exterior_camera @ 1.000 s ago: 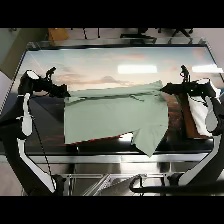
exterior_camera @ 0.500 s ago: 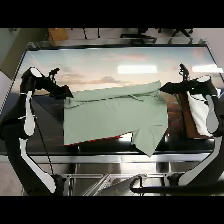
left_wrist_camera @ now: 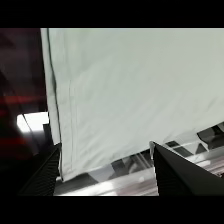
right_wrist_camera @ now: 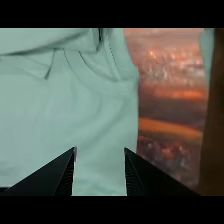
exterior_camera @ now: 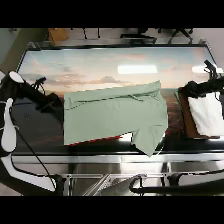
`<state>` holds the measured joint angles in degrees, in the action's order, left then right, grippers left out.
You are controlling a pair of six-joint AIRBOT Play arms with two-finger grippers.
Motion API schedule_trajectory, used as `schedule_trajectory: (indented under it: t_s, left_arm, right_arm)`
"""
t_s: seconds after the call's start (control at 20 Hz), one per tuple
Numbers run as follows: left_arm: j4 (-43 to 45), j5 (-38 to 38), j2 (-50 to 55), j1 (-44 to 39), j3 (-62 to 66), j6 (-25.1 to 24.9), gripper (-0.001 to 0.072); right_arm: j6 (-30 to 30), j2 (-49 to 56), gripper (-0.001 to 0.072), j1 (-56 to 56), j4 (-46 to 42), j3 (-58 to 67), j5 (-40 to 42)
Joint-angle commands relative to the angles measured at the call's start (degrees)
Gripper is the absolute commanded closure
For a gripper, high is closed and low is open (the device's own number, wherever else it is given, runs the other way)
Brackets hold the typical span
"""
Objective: Fold the shirts.
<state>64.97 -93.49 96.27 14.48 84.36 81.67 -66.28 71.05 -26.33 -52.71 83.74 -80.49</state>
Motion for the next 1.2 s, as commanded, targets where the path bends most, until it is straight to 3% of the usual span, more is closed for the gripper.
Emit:
schedule_trajectory:
  t_s: [0.0, 0.2, 0.45, 0.5, 0.55, 0.6, 1.05, 1.15]
  left_arm:
    - [-0.20, 7.26, -10.01, 2.78, -23.71, -1.62, 0.0088]
    - [-4.57, 19.43, -14.14, 2.05, -39.95, -5.38, 0.0111]
    - [-8.20, 23.56, -14.10, -0.26, -42.49, -8.15, 0.0117]
    - [-8.20, 23.26, -14.12, -0.28, -41.00, -8.11, 0.0173]
    - [-8.15, 22.71, -14.10, -0.26, -39.06, -8.13, 0.0529]
    - [-8.11, 22.10, -14.12, -0.28, -37.20, -8.17, 0.0687]
    - [-8.02, 21.11, -14.10, -0.28, -30.84, -8.20, 0.0690]
    - [-7.98, 20.87, -14.10, -0.28, -30.84, -8.33, 0.0690]
  right_arm:
    - [-3.52, -10.08, 0.0351, -4.85, -1.29, -15.21, -0.37]
    - [-5.18, -16.13, 0.0349, -6.49, -1.33, -31.17, 3.85]
    - [-5.29, -16.81, 0.0340, -6.29, 1.09, -42.45, 3.10]
    - [-5.05, -16.83, 0.0322, -6.29, 1.38, -44.06, 2.93]
    - [-5.05, -16.83, 0.0320, -6.12, 1.33, -45.62, 2.86]
    - [-5.01, -16.81, 0.0320, -5.51, 1.29, -46.88, 3.21]
    - [-5.03, -14.62, 0.0325, 9.22, 5.35, -53.77, 17.66]
    - [-2.38, -12.92, 0.0378, 10.82, 8.70, -53.75, 19.19]
